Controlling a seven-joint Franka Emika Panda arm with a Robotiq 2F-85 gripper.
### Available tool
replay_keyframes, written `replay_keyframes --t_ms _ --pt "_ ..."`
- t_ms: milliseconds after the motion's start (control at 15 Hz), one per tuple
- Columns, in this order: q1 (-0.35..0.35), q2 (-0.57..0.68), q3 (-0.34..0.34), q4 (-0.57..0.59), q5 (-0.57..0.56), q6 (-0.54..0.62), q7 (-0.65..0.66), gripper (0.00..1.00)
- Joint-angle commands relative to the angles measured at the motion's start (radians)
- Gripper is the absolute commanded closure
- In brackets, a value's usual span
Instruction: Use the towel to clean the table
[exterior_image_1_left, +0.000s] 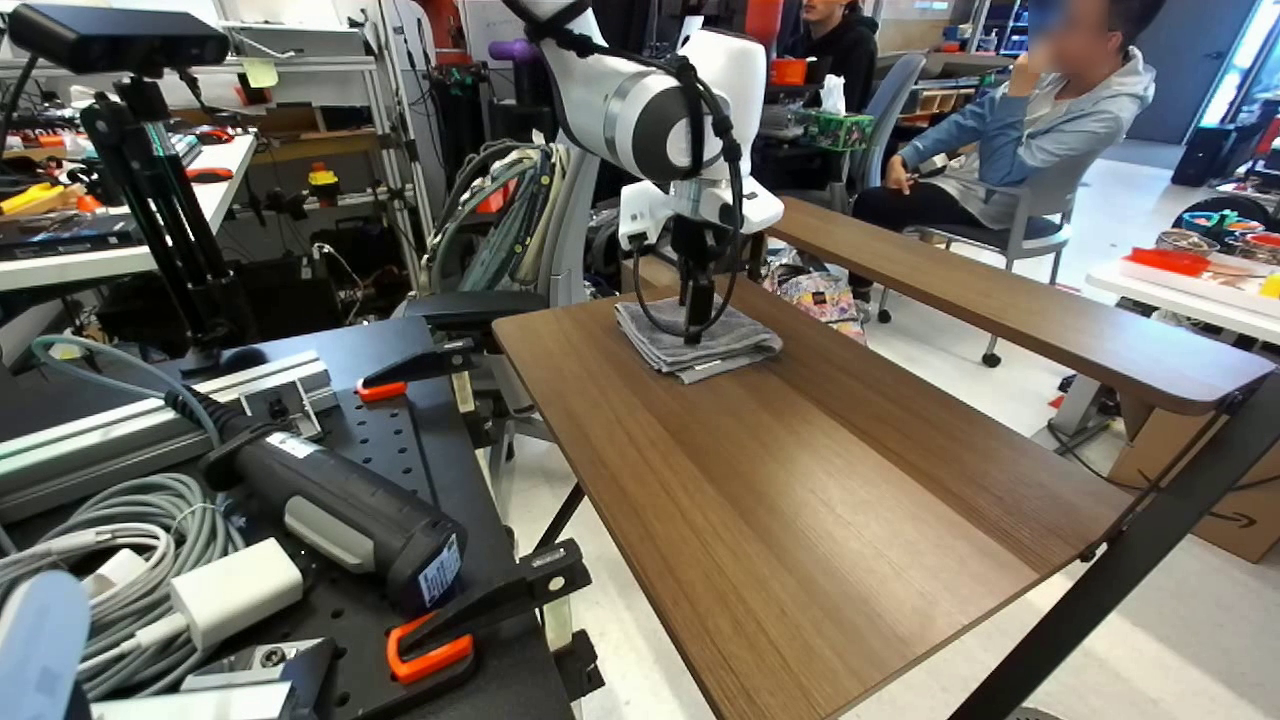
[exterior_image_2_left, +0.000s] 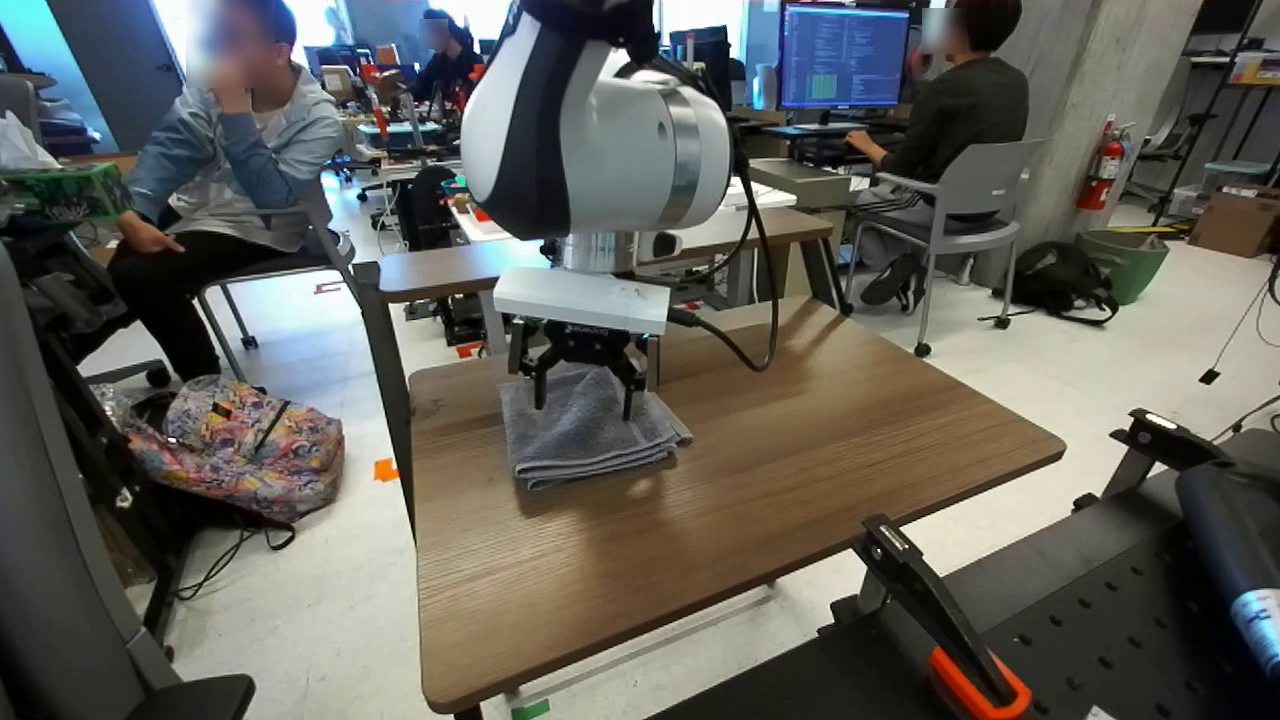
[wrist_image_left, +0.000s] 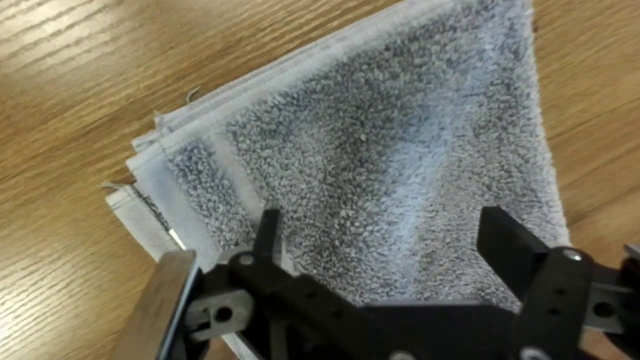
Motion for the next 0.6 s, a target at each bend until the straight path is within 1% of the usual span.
replay_keyframes --t_ms 0,200,400,533 --pt "-0.011 0.065 0.002 0.089 0.017 -0.022 -0.009 0.0" --pt "-0.01 0.083 -0.014 0.113 0.011 -0.021 0.0 0.0" --pt "-0.027 0.084 -0.029 0.116 0.009 -0.033 -0.005 0.0" --pt "-0.039 0.082 -0.051 0.109 0.003 -0.042 -0.003 0.0"
